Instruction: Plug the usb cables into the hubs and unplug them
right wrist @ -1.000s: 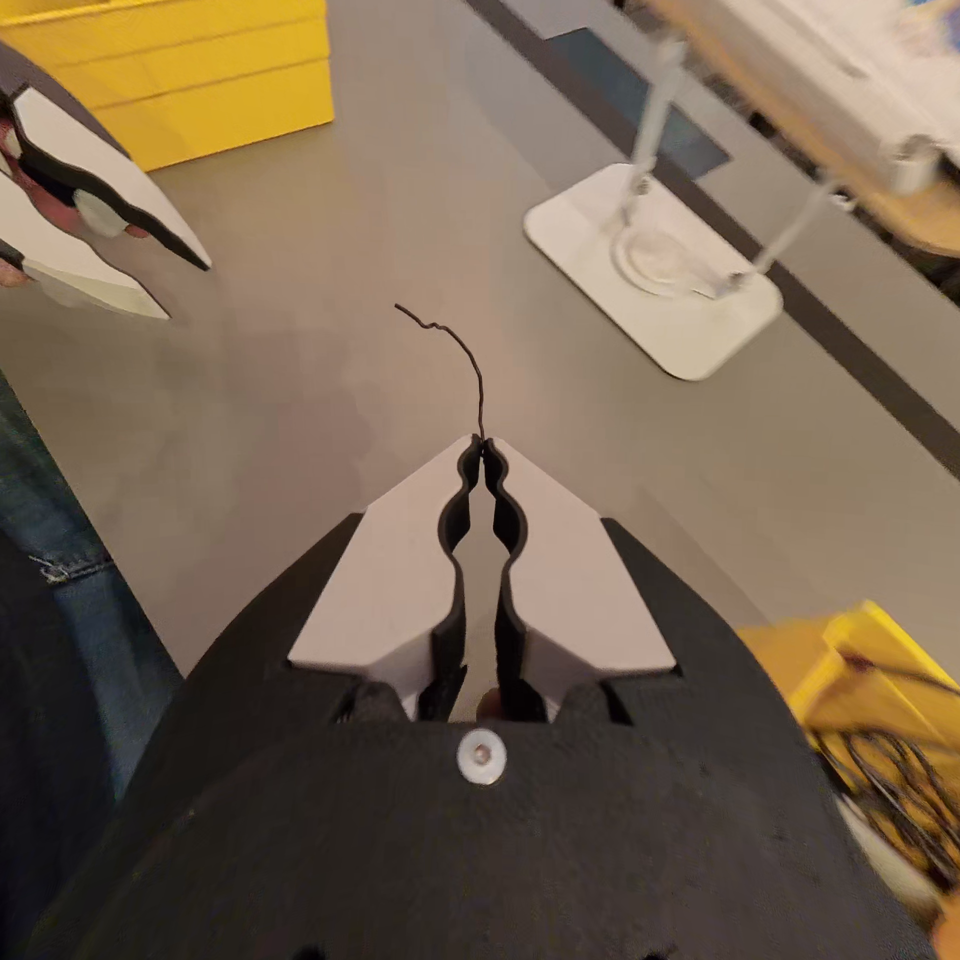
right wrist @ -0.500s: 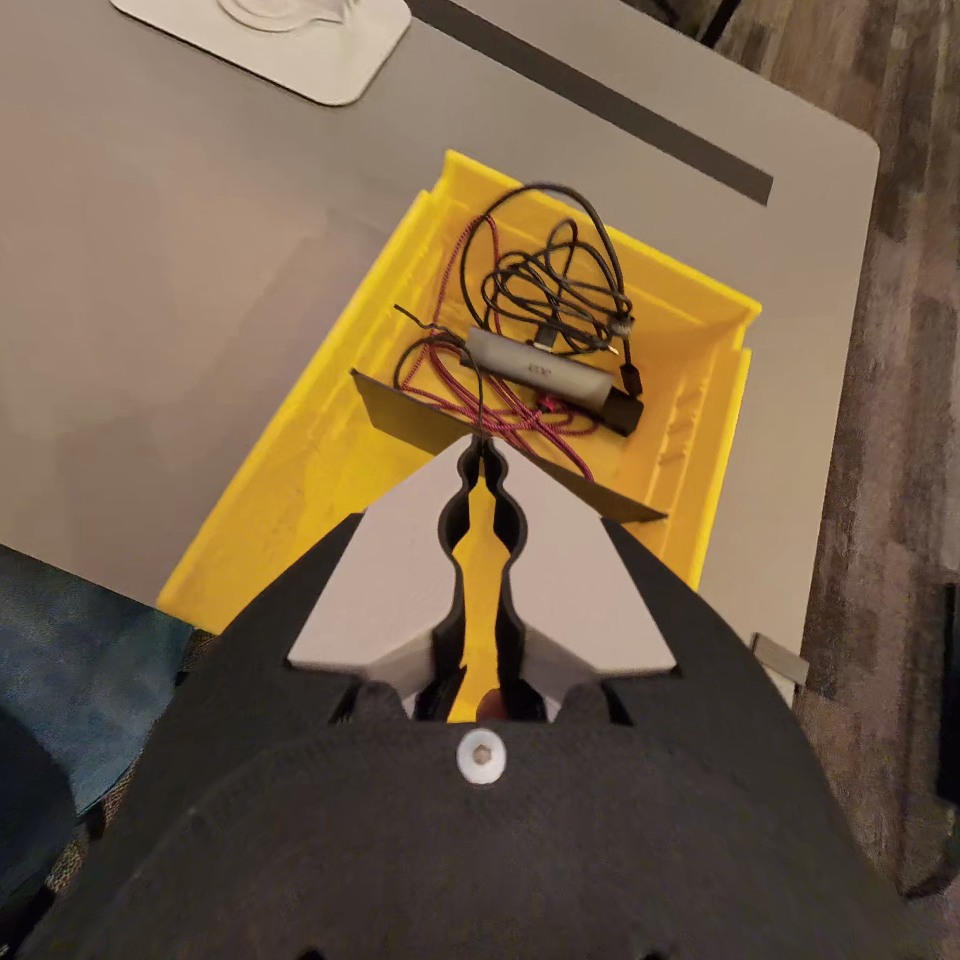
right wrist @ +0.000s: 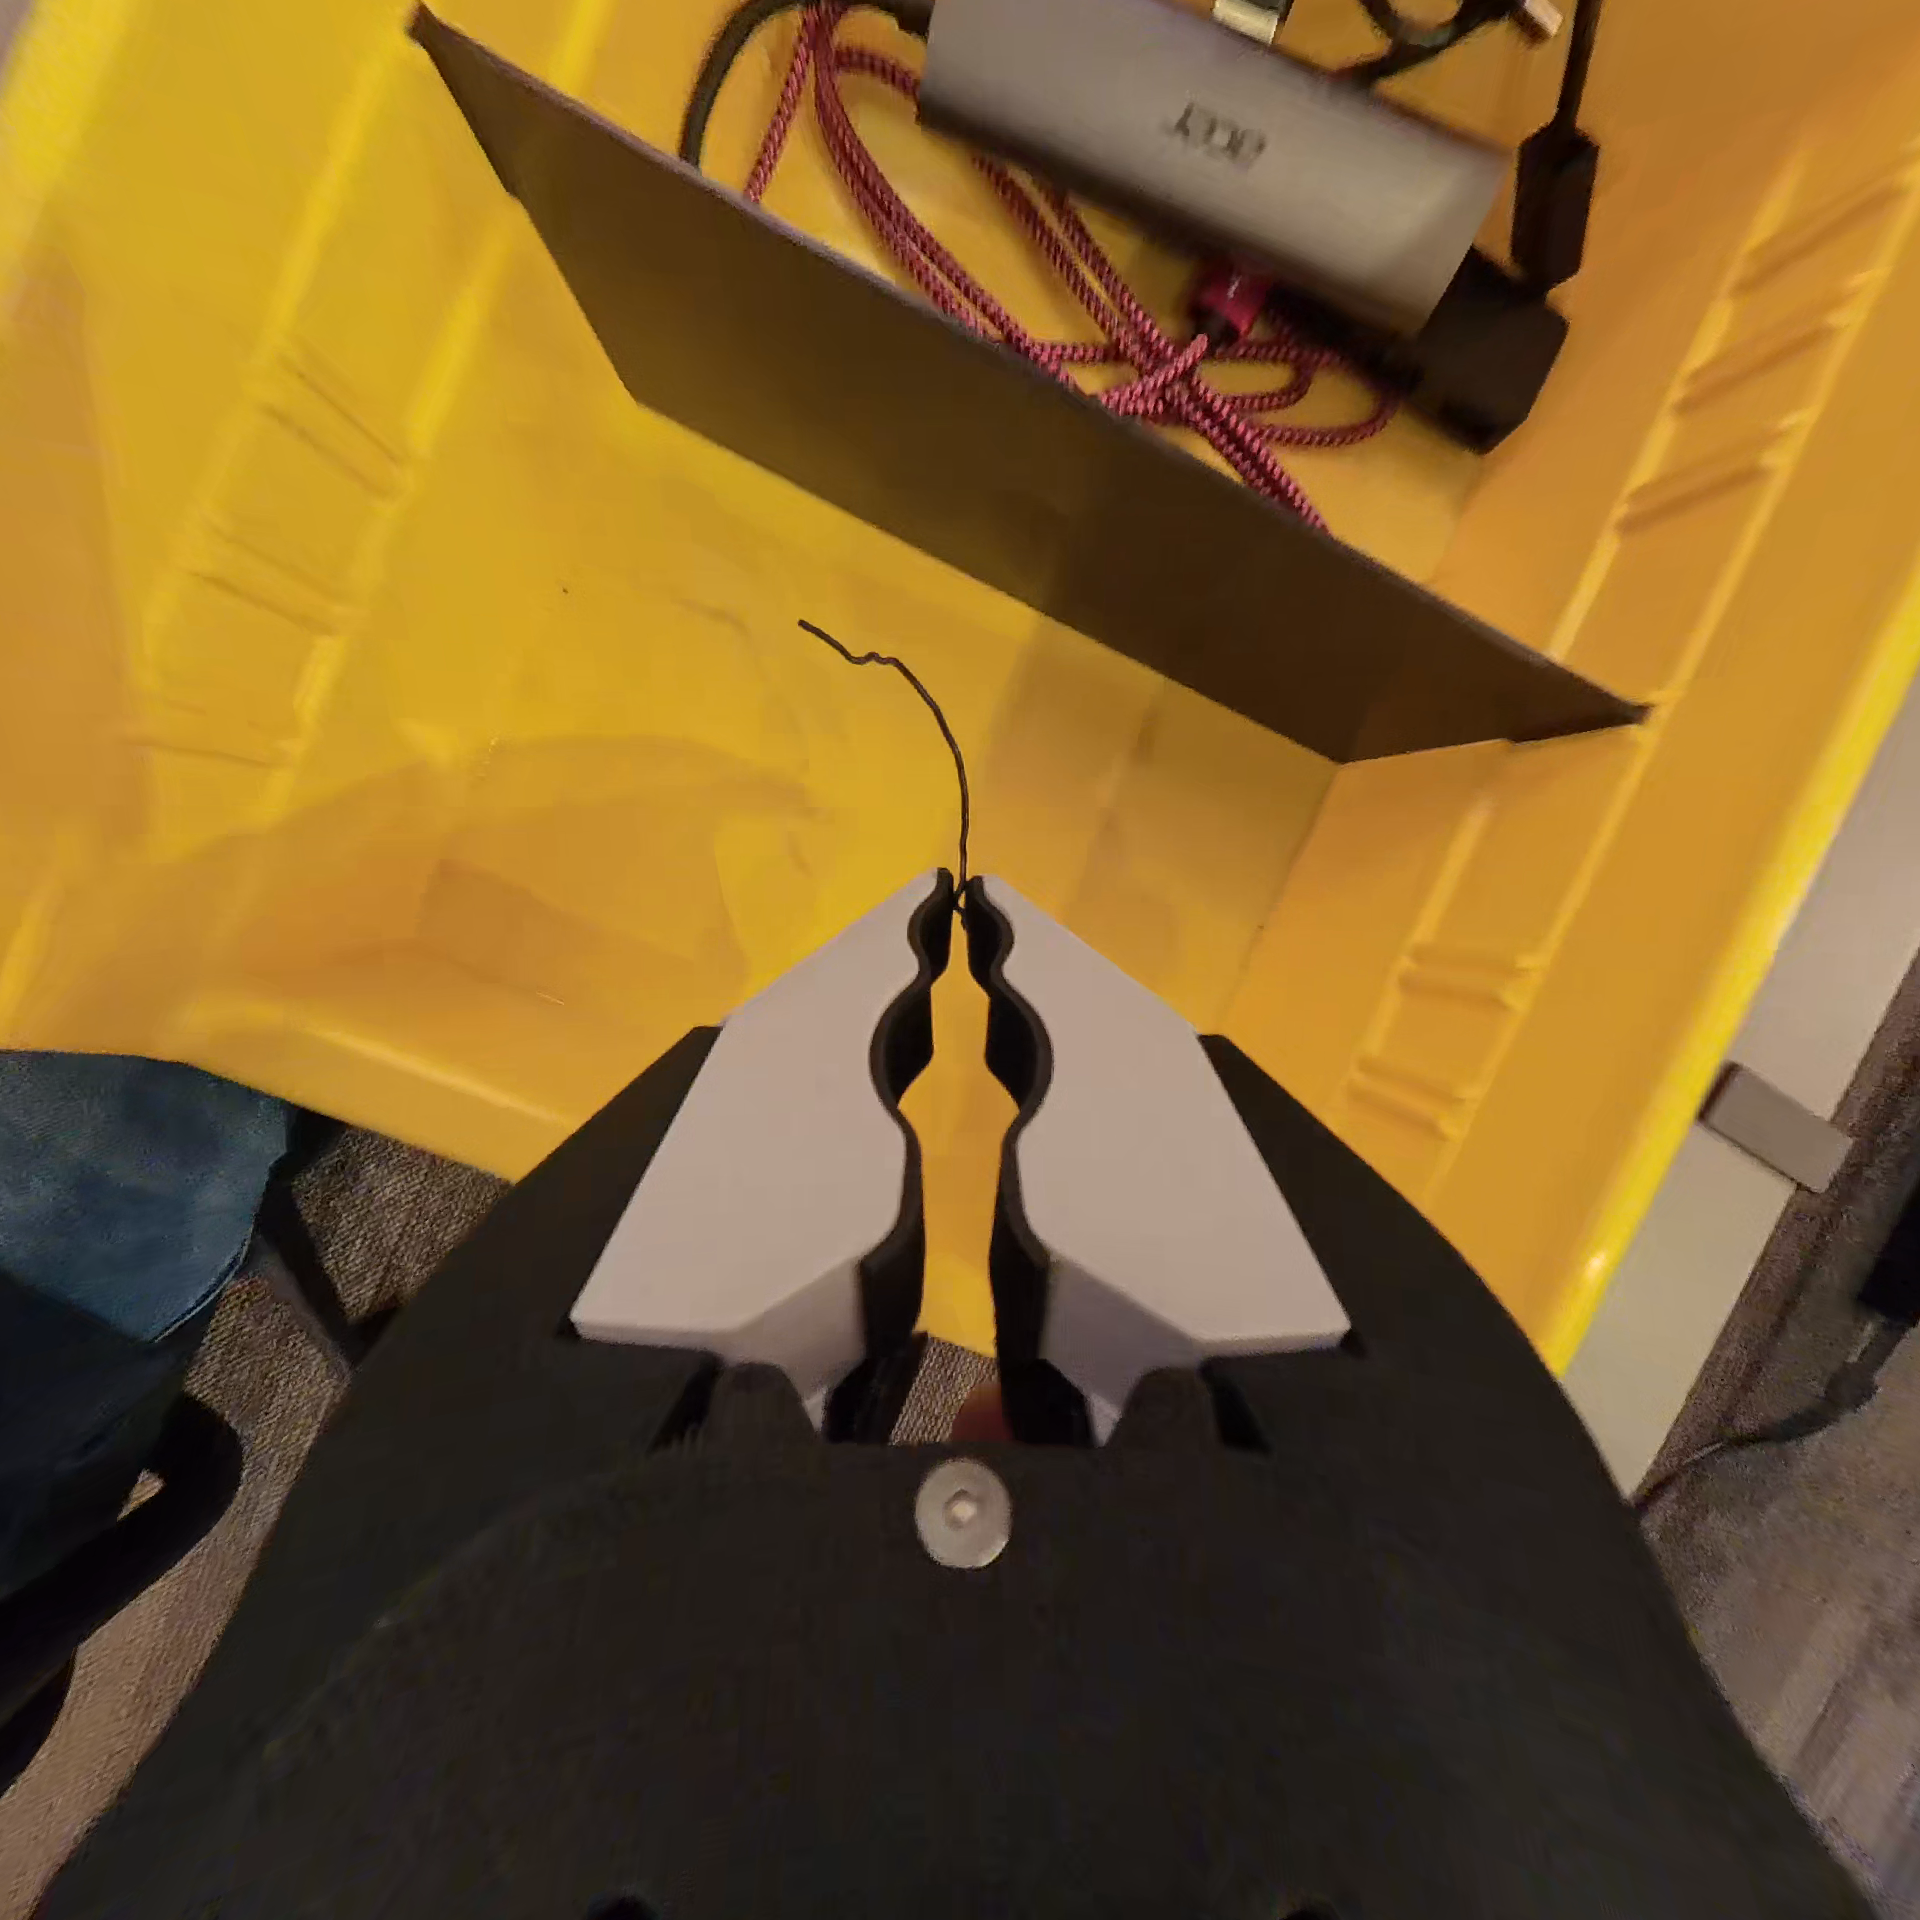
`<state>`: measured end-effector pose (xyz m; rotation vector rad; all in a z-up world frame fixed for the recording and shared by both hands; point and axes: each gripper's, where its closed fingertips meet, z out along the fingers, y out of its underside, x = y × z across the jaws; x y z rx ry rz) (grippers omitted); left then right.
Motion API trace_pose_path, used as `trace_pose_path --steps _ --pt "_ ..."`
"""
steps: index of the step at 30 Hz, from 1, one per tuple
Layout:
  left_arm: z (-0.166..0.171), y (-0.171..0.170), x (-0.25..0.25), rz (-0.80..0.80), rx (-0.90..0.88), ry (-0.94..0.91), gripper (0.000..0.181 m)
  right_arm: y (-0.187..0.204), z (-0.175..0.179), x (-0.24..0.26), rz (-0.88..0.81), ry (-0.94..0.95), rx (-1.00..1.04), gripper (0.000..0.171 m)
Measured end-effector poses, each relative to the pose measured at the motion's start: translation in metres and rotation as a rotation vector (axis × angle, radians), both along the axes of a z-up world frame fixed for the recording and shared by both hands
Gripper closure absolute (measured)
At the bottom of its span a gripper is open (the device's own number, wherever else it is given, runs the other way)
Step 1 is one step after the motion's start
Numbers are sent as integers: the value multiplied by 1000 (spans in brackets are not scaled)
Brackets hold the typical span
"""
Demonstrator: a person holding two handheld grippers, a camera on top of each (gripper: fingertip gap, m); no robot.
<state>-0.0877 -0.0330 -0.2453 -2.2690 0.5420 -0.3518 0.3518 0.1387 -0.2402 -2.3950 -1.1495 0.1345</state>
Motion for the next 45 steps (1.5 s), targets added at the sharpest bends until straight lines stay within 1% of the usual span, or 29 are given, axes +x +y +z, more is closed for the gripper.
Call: trace_pose_path --steps 3,7,9,14,16,19,21,23,26,29,30,32,33,37,41,42,45 --pt "2 -2 2 -11 5 12 141 -1 -13 2 -4 -12 -46 171" --pt "2 -4 1 -11 7 22 141 -2 -23 4 -6 -30 -82 159" --pt "3 -4 0 -8 7 24 141 0 -21 5 -11 -34 -70 152" --pt "13 -4 -6 -6 38 51 142 5 10 9 -29 9 40 148" --pt "24 -4 -13 11 72 65 141 12 29 16 -48 7 120 144" --pt "47 -4 -29 57 137 62 140 22 60 28 -82 17 259 134" --pt "64 -6 -52 134 177 106 138 29 76 39 -109 11 337 127" --pt "80 -11 -90 247 212 196 136 37 84 52 -133 6 384 121" --pt "109 -29 -153 425 268 257 134 49 80 72 -166 -10 403 113" --pt "127 -61 -218 603 272 295 130 58 71 88 -194 -30 399 109" --pt "127 -74 -237 646 245 312 126 59 67 91 -199 -24 389 107" --pt "116 -101 -268 720 153 319 114 60 55 94 -205 -10 339 101" --pt "109 -114 -281 756 123 314 112 60 48 94 -203 -9 312 98" --pt "75 -160 -326 872 8 361 108 55 21 92 -166 -13 212 104" --pt "52 -175 -344 916 -37 283 108 52 5 83 -133 31 147 117" --pt "45 -179 -347 916 -62 286 108 51 2 81 -128 42 134 123" --pt "23 -179 -352 911 -100 239 108 49 -4 75 -113 68 106 135"
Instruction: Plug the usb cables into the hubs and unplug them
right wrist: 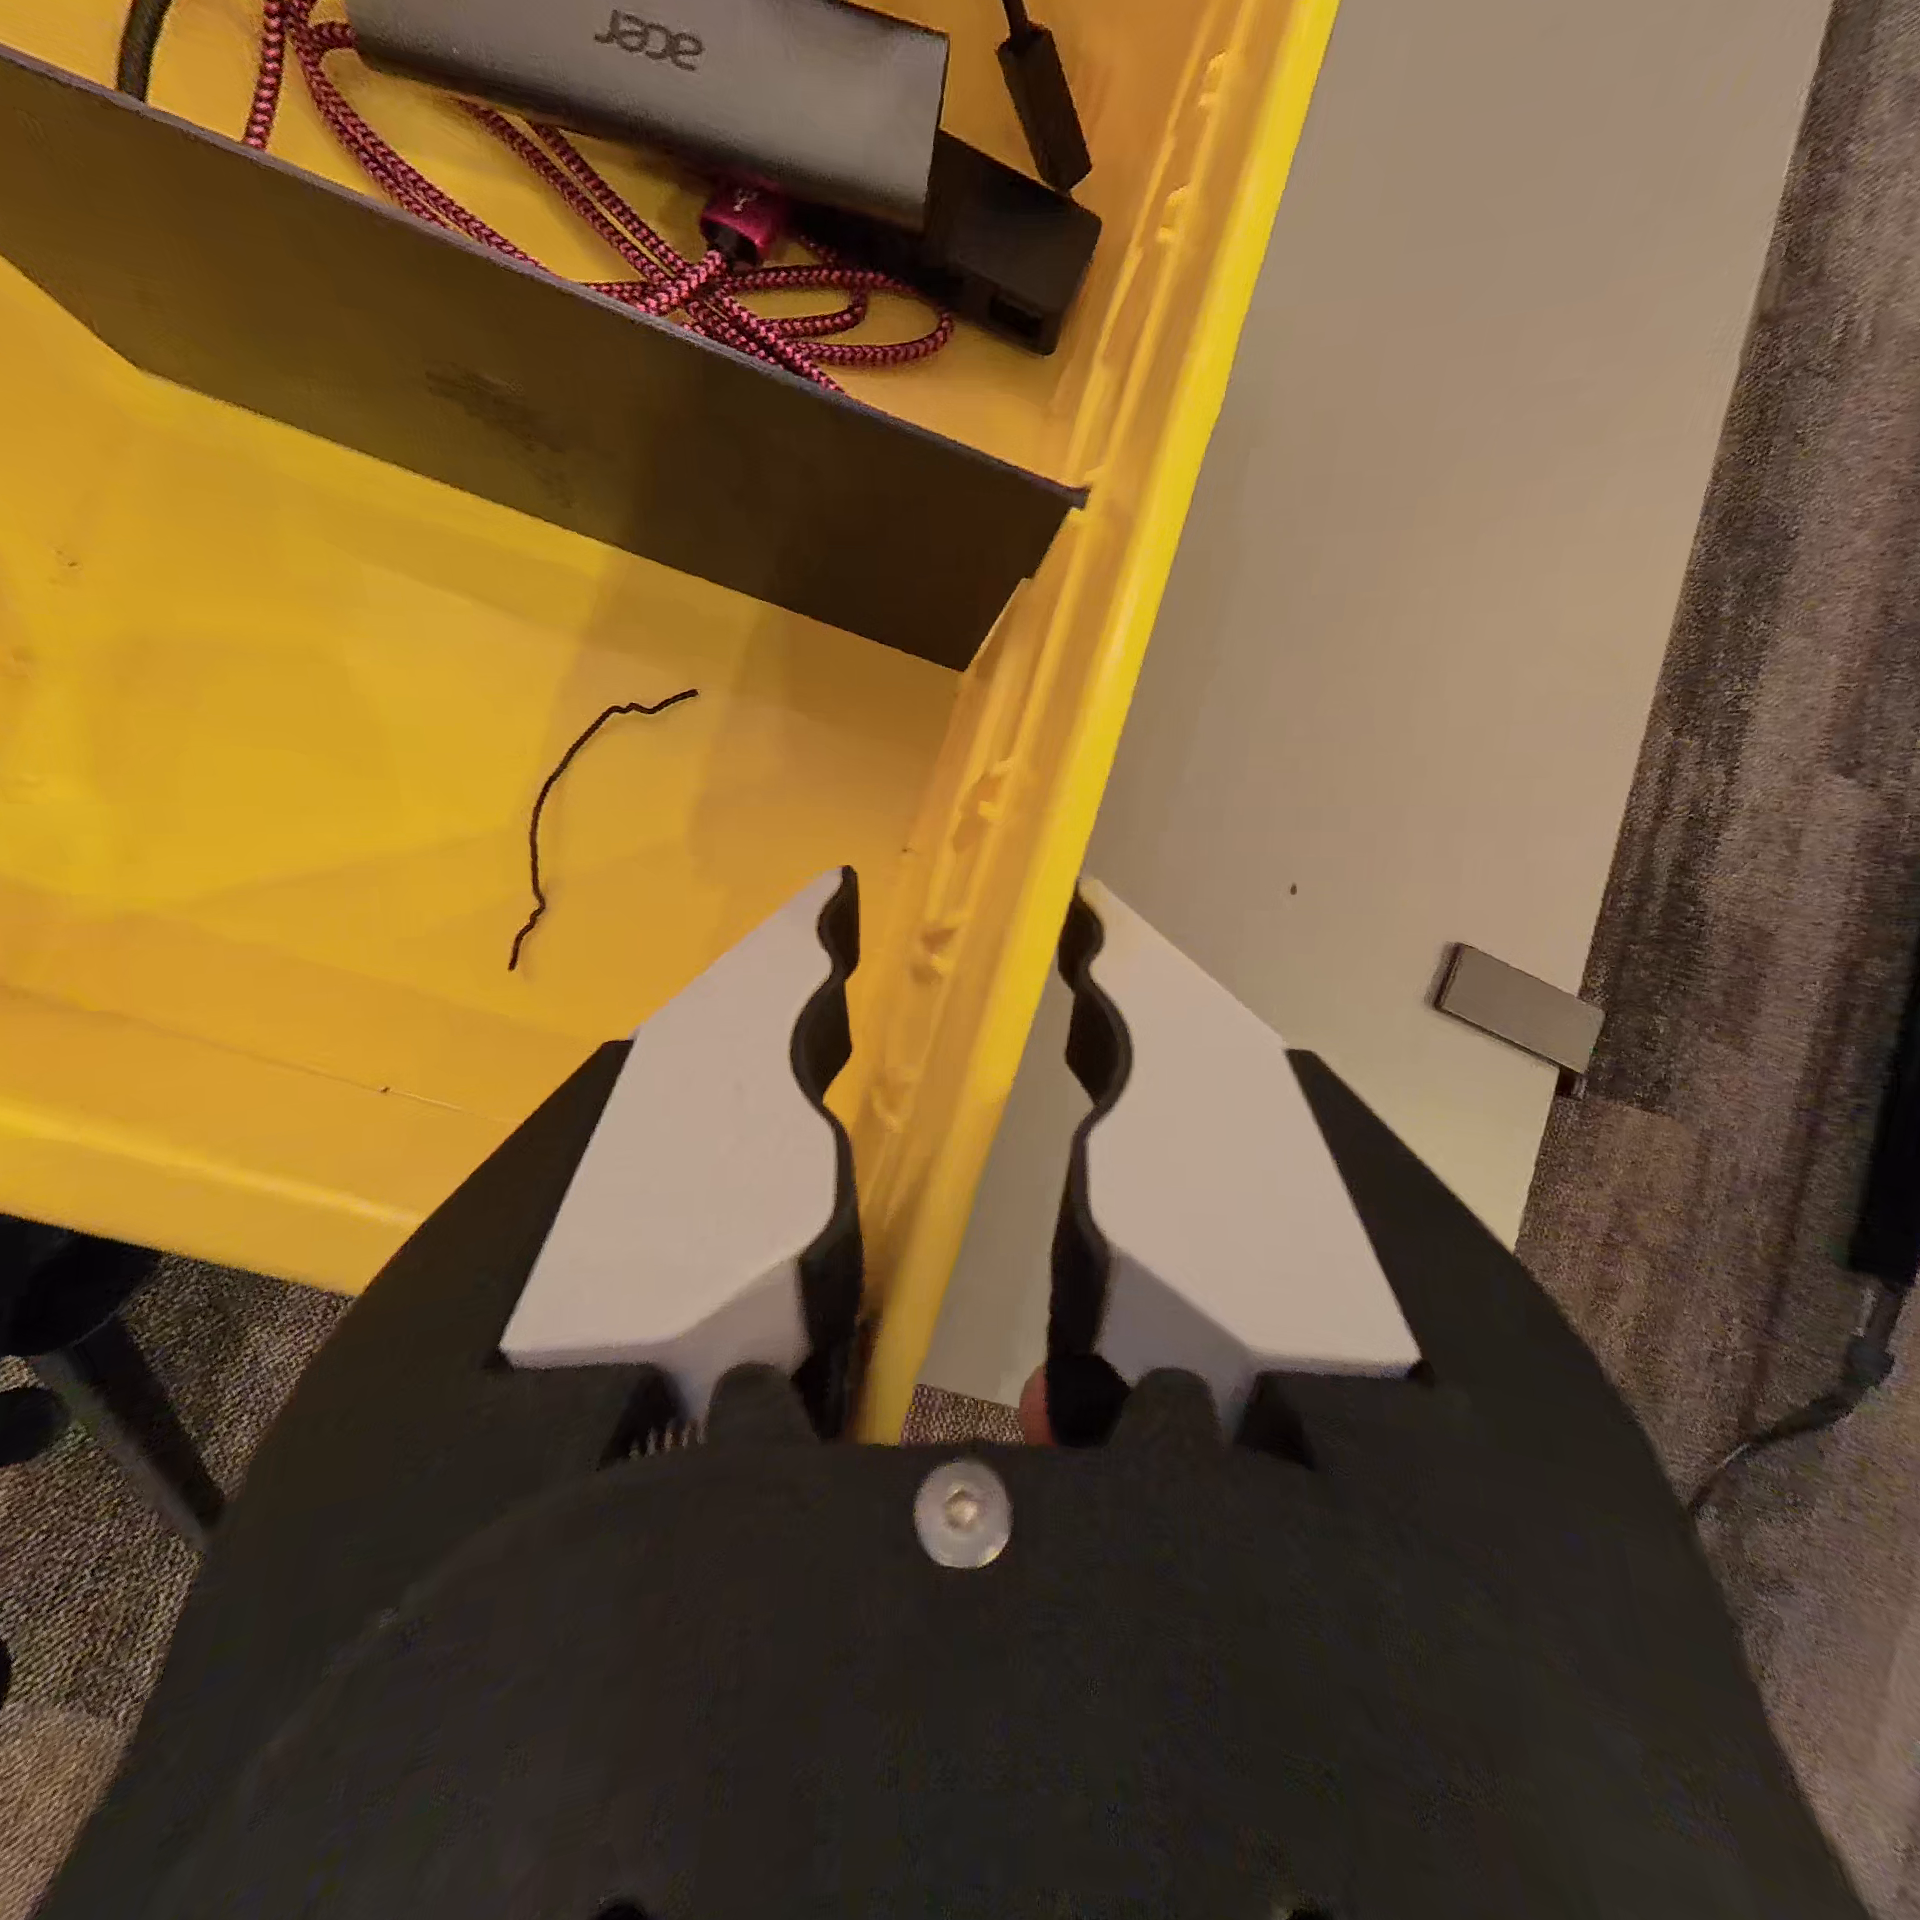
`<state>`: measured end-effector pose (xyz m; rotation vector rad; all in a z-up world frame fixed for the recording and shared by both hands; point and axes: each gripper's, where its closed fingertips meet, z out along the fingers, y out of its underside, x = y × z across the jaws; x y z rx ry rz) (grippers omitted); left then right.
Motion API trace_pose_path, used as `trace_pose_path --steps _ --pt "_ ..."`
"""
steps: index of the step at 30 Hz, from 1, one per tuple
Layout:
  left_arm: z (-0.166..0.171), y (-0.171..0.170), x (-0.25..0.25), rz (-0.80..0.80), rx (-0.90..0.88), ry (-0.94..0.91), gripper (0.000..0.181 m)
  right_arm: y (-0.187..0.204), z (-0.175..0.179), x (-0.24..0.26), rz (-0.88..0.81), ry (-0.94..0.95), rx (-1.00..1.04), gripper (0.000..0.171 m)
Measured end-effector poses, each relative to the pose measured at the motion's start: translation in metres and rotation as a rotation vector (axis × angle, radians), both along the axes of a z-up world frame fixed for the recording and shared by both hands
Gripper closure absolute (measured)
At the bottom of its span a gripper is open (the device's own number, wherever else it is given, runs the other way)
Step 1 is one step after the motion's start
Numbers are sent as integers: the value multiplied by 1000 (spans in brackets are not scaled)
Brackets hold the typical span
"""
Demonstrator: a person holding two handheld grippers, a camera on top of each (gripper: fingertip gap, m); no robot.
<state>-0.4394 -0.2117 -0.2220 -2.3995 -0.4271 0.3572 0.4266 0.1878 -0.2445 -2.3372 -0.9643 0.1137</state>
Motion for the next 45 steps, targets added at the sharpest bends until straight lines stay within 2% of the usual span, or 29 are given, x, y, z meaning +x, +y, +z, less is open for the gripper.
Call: trace_pose_path --steps 3,5,7,12,21,27,33,38,45 --pt "-8 0 -9 -5 -6 13 134 0 2 -6 19 56 -8 148" --pt "-14 1 -11 -9 6 -36 145 0 4 -11 27 97 -19 155" --pt "-18 4 -14 -10 33 -61 150 0 4 -13 31 107 -26 156" --pt "-15 13 -10 -64 138 -136 177 2 4 -20 31 113 -34 157" --pt "-9 19 9 -66 243 -160 178 1 4 -60 45 138 -38 156" --pt "16 17 22 -81 309 -92 177 -7 5 -107 94 176 -36 152" --pt "37 8 30 -65 381 -66 176 -19 6 -164 163 197 -34 151" --pt "40 4 35 -71 405 -60 176 -27 7 -214 205 213 -23 151" --pt "47 -10 32 -42 449 -63 176 -49 8 -287 263 269 -49 138"
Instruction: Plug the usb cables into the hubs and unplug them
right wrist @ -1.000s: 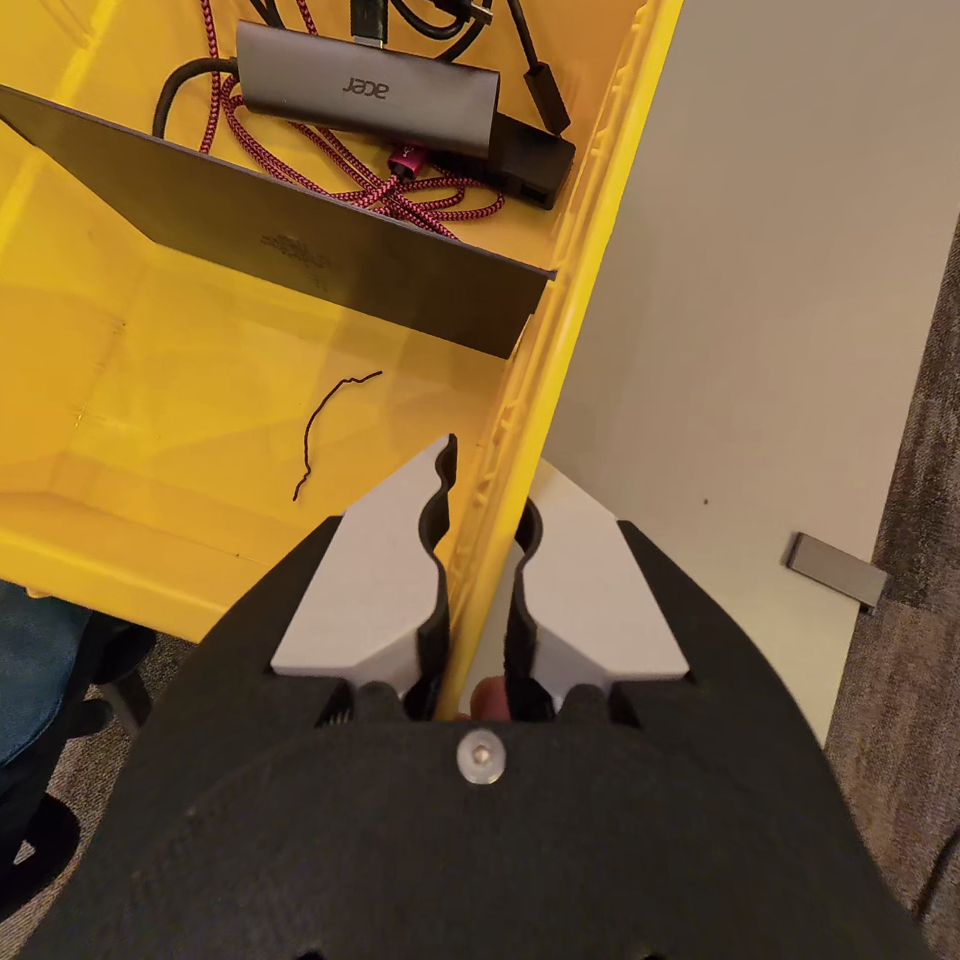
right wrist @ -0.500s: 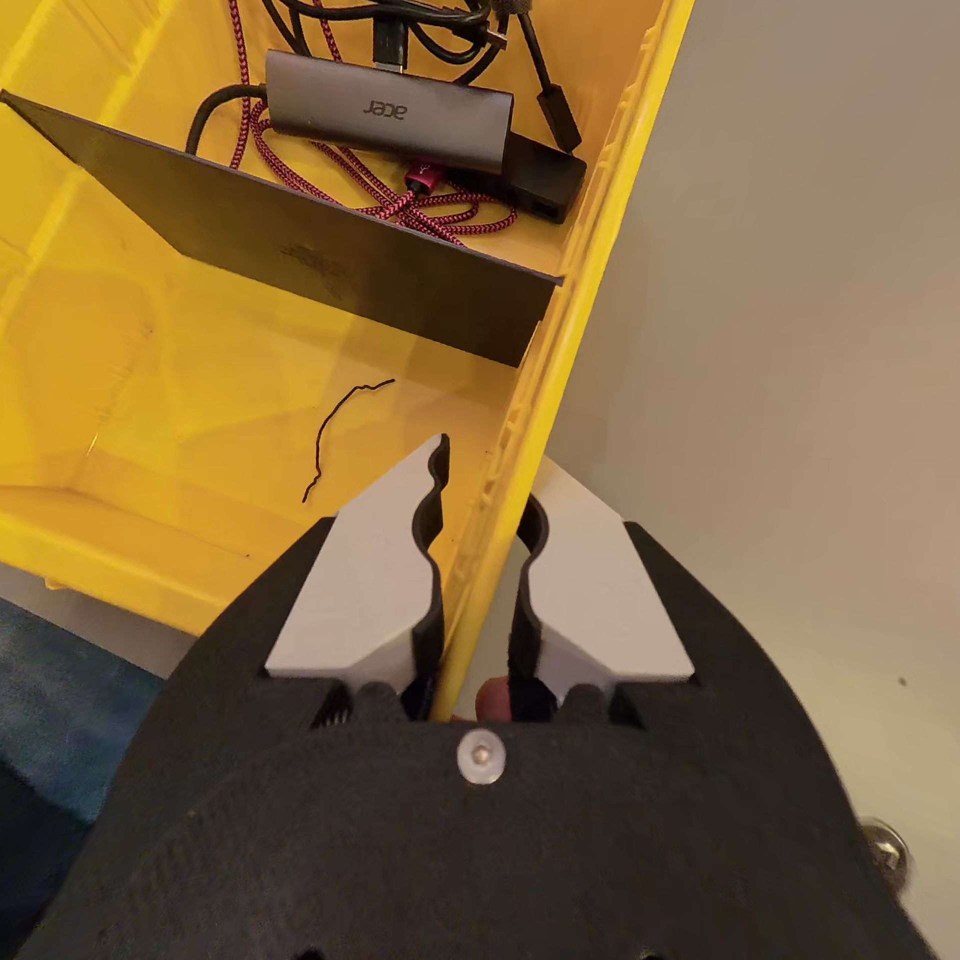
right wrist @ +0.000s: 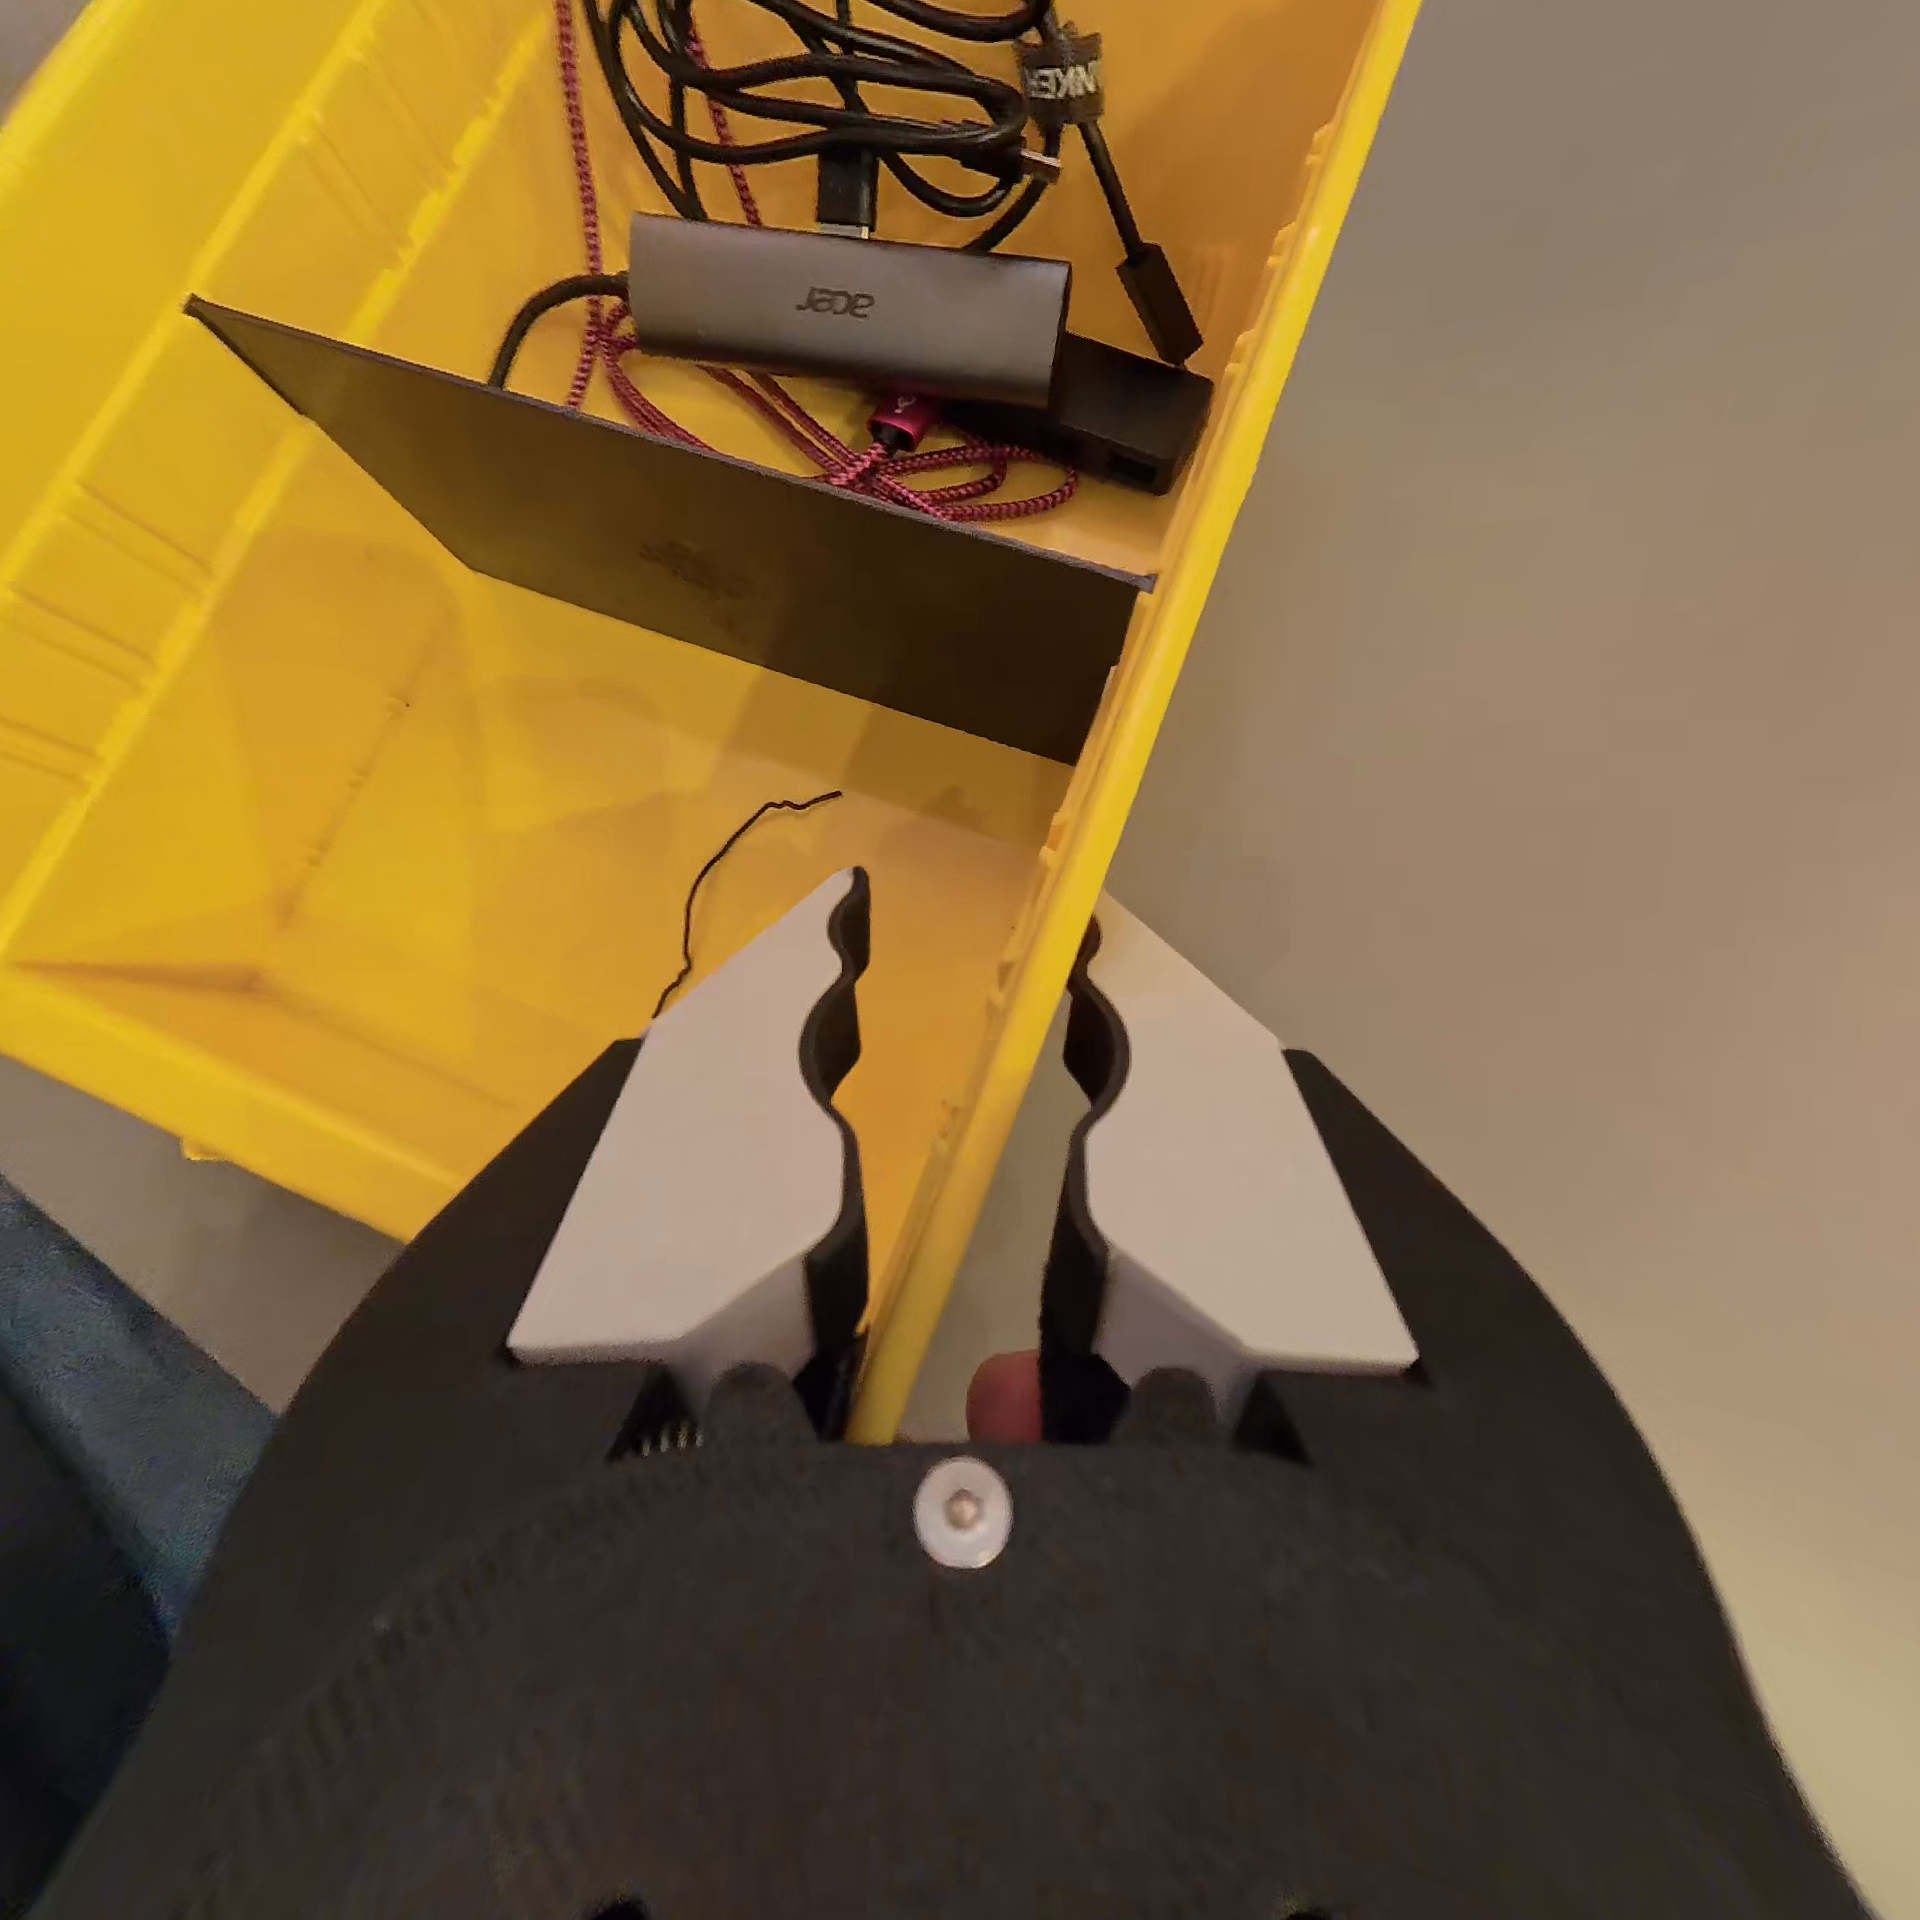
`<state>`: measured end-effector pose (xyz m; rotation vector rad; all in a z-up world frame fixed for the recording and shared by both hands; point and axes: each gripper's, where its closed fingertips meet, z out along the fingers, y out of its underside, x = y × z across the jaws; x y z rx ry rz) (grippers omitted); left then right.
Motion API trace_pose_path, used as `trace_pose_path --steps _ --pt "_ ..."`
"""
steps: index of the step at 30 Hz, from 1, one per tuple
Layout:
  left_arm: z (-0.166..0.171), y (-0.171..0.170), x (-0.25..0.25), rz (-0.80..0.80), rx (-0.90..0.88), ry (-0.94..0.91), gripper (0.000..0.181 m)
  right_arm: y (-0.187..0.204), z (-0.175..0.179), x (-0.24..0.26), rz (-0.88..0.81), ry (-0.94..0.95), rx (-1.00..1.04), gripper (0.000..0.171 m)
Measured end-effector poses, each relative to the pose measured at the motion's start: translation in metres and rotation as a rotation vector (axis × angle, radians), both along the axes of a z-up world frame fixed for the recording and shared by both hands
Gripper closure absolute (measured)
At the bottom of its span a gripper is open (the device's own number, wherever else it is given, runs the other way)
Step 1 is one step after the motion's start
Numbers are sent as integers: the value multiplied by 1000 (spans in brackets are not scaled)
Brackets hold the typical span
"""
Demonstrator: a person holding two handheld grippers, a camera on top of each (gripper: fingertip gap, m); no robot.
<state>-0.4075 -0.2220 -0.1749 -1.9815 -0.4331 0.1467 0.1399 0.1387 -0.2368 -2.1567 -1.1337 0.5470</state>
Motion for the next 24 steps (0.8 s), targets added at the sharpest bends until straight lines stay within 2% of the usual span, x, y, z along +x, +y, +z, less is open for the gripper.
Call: trace_pose_path --steps 9,14,24 --pt "26 -15 -8 63 87 -6 176 -32 0 -109 115 73 13 122" --pt "44 -23 -9 81 130 -2 176 -50 1 -172 173 113 18 124" --pt "93 -49 -12 127 237 24 175 -138 9 -288 315 279 -137 83"
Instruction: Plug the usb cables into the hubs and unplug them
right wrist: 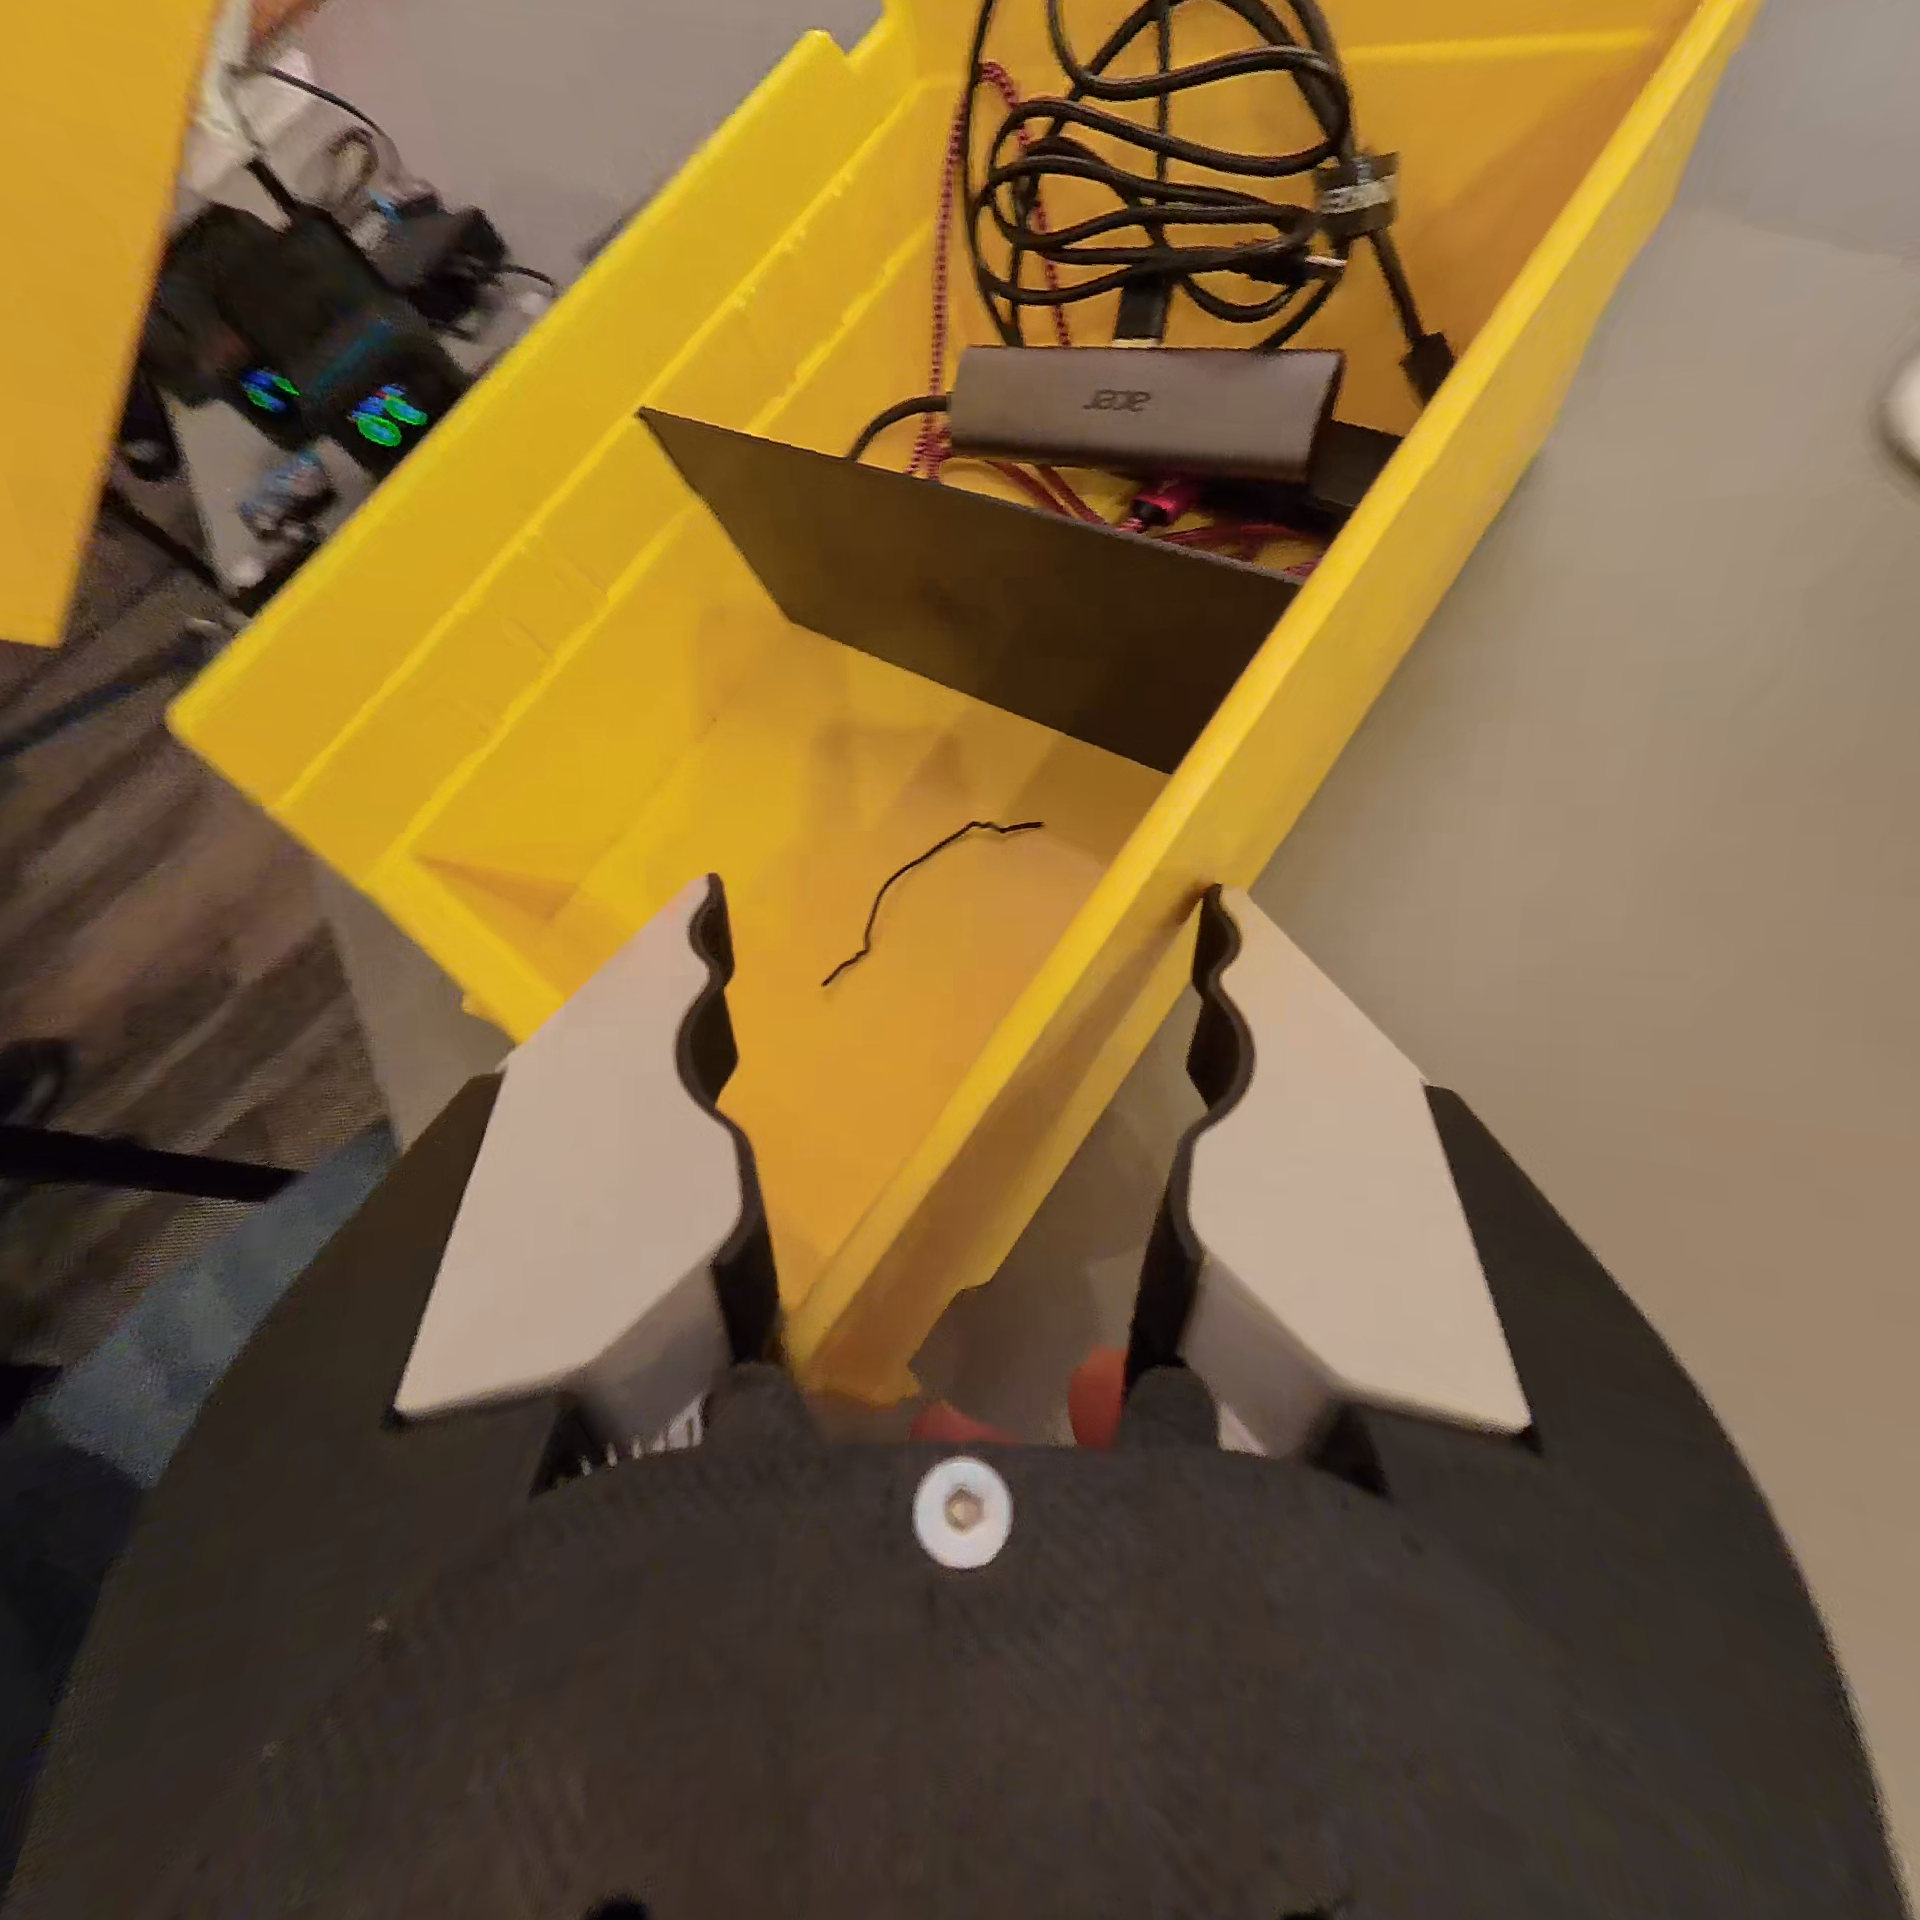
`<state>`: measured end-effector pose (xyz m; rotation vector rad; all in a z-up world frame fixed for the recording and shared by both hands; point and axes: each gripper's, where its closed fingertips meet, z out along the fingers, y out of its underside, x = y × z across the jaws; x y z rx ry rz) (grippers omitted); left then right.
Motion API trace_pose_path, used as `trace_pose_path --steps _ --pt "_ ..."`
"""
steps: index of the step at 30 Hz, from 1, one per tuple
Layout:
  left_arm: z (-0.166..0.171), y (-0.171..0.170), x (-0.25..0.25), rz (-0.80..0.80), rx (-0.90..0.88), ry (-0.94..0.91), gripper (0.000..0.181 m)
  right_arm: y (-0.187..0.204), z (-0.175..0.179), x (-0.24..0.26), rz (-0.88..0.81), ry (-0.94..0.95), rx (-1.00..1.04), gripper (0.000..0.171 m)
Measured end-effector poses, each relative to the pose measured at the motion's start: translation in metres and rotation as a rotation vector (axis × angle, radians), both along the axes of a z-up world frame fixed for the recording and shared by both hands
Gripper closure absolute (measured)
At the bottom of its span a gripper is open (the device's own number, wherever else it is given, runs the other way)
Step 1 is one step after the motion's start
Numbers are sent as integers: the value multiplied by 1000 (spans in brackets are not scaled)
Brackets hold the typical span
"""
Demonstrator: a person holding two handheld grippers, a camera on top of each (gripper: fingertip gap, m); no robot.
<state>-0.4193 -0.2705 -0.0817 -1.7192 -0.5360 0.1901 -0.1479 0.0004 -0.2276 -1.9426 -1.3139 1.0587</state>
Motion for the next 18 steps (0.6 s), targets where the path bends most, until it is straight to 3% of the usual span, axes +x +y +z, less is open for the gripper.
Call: trace_pose_path --steps 3,5,10,18 --pt "13 -3 4 3 10 20 175 -38 6 -29 99 59 -92 73" --pt "20 -3 9 -1 20 28 175 -61 13 -40 183 101 -196 76" --pt "33 12 35 -48 33 34 175 -51 38 -27 179 170 -187 79" --pt "23 116 123 -236 -14 11 175 -26 129 80 104 388 -48 72"
